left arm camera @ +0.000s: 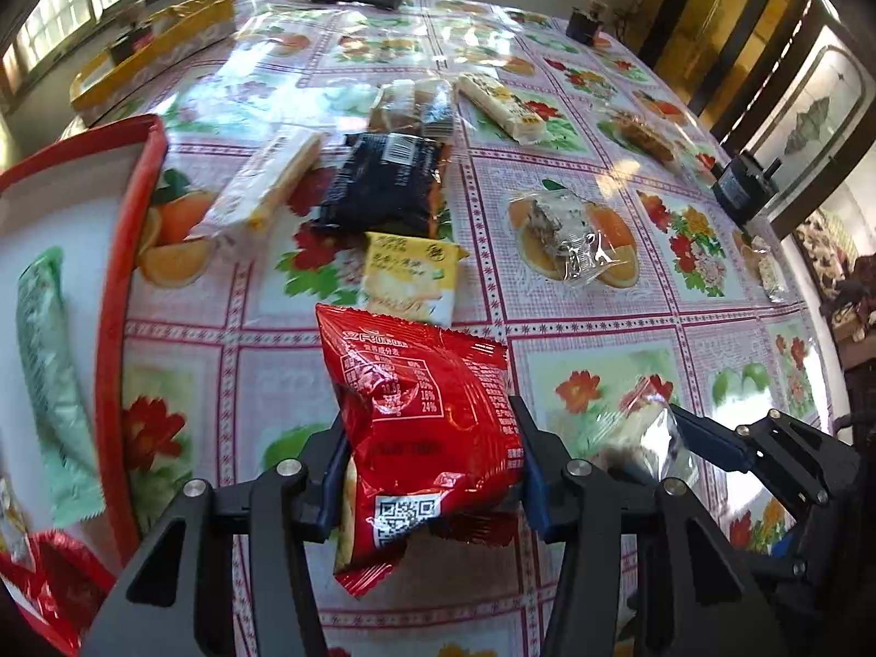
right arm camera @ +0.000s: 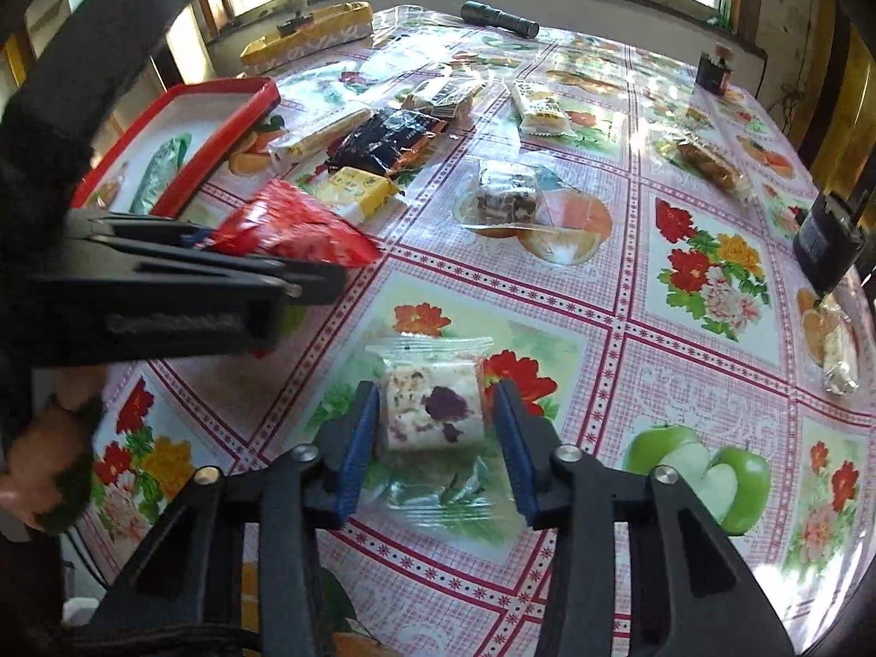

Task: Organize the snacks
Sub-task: 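Grasp the red snack bag with the left gripper while the right grasps the clear nougat packet, then carry the red bag with the left gripper while the right carries the nougat packet over the tray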

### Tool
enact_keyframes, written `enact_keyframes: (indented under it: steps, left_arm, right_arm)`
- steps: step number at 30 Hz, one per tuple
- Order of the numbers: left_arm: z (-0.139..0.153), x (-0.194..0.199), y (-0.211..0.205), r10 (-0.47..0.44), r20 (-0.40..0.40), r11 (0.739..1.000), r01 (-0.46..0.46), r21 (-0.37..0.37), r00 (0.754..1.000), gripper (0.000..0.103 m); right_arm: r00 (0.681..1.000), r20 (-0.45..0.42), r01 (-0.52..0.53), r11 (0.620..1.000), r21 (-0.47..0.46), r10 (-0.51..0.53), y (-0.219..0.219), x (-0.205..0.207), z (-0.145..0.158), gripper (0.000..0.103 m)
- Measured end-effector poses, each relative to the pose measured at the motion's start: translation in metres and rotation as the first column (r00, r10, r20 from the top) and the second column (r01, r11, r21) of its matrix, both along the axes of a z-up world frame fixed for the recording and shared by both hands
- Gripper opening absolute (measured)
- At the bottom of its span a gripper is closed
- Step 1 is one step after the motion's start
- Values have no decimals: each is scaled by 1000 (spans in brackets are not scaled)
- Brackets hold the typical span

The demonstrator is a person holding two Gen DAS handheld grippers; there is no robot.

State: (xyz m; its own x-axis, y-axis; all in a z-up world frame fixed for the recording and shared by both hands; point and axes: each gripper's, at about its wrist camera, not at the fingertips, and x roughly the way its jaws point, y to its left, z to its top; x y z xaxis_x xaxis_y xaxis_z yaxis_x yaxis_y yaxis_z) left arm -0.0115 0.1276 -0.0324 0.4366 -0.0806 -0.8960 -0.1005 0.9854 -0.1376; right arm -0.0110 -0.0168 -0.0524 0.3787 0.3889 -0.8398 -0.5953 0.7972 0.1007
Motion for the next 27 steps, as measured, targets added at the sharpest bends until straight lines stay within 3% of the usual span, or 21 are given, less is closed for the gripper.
enact_keyframes:
  steps: [7,11,15,27]
  left_arm:
    - [24,-31,16,58,67,998,-56,-28,996,50]
    - [39,-48,21,79,113,997,-76,-29,990,50]
    - [52,-65,26,137,157,989,-144,35,978,50]
    - [64,-101,51,243,215,956,-271,112,946,50]
  right_arm:
    - [999,5,49,997,54,-50,-15,-6,7,35]
    - [997,10,68,989,133,-70,-23,-10,22,35]
    - [998,25,51,983,175,-56,-17,-19,34,35]
    - [999,35,-6,972,233,-3,2,-40,49,35]
